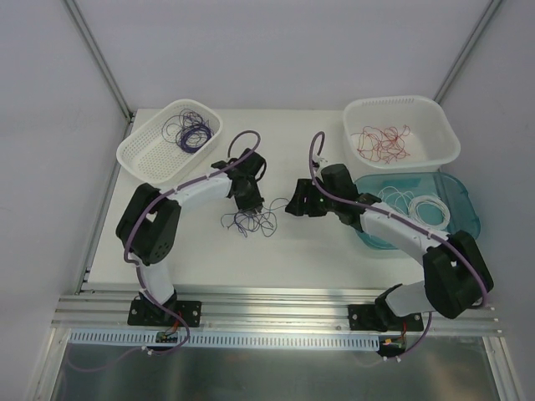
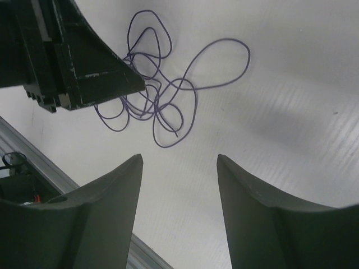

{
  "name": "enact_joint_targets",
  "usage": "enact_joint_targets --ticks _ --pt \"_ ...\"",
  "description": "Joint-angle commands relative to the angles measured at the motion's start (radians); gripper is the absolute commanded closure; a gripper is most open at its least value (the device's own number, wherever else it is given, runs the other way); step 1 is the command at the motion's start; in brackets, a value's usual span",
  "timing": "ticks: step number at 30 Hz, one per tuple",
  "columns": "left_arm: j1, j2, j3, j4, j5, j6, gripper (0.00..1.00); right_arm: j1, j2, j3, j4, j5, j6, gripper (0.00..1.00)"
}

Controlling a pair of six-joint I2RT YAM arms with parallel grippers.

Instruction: Untangle the cables

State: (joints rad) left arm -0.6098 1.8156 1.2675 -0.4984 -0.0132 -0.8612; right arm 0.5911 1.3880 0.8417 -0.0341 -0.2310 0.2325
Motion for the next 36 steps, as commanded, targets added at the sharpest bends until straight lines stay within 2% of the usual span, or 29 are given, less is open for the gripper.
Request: enact_joint_targets --ticks 1,2,5,13,25,34,36 --pt "-0.010 -0.048 0.017 -0.006 -0.039 0.008 0.86 0.009 0.055 0.000 0.137 -0.027 0.116 0.42" --pt "-0.010 -0.061 0.001 -0.006 -0.042 0.014 0.92 0.012 0.068 0.008 0.148 -0.027 0.138 0.42" --pt "-0.011 -0.116 -0.029 -0.008 -0.045 0.034 1.00 0.019 0.129 0.045 0.183 -0.025 0.214 0.42" --pt "-0.011 -0.251 -0.079 -0.009 -0.054 0.074 1.00 0.052 0.282 0.118 0.214 -0.014 0.367 0.41" --pt "-0.013 -0.367 -0.071 -0.008 0.012 0.163 1.00 0.101 0.401 0.160 0.235 -0.050 0.321 0.42" --pt "-0.011 -0.489 -0.002 -0.023 0.120 0.241 1.00 0.101 0.434 0.145 0.218 -0.021 0.283 0.63" --pt "-0.011 -0.522 0.012 -0.028 0.133 0.264 1.00 0.098 0.433 0.140 0.205 -0.010 0.280 0.73"
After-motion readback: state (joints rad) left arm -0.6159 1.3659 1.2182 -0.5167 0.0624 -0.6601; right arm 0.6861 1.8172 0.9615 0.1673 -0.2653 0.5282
